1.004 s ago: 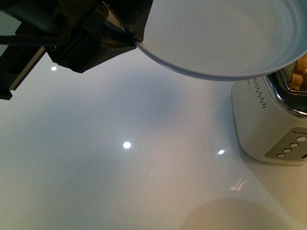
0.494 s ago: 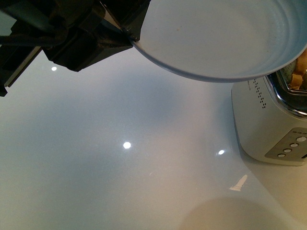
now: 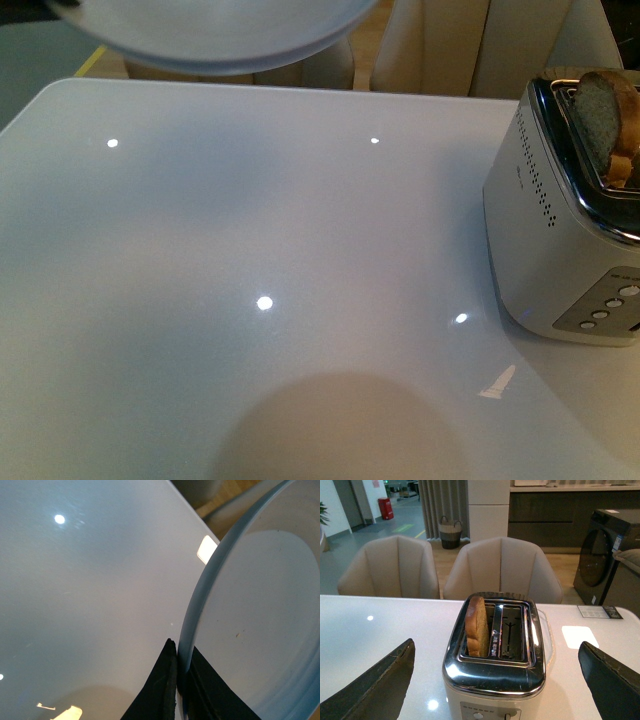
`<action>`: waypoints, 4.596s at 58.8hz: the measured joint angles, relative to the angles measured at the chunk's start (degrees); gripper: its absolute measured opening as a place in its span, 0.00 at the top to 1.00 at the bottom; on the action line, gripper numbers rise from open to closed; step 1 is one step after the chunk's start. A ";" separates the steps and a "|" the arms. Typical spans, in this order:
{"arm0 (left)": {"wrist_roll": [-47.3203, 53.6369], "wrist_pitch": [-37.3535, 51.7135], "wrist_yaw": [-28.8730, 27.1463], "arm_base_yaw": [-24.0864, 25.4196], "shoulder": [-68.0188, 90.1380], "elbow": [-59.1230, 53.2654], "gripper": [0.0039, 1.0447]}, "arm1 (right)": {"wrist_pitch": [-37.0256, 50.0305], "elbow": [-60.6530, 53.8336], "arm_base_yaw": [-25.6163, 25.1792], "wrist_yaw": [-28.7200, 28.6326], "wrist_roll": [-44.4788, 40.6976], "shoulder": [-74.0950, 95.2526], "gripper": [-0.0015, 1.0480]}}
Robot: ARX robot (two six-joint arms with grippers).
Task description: Left arm holds plate, right arm toasts bread
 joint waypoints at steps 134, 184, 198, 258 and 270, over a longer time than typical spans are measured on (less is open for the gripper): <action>2.91 20.04 5.03 13.77 18.84 -10.10 0.07 | 0.00 0.00 0.00 0.00 0.02 -0.04 0.09; 11.72 25.03 -13.73 0.20 -5.68 -14.58 0.19 | 0.00 0.00 0.00 -0.04 0.02 -0.04 0.09; 43.89 57.46 -13.22 3.93 -14.12 -32.02 0.63 | 0.00 0.00 0.00 -0.02 0.02 -0.04 0.09; 47.63 35.50 -4.96 12.22 -52.81 -48.87 0.97 | -0.02 0.00 0.00 -0.02 0.02 -0.04 0.09; 47.65 27.56 -4.96 12.22 -61.11 -48.87 0.97 | -0.02 0.00 0.00 -0.02 0.02 -0.04 0.09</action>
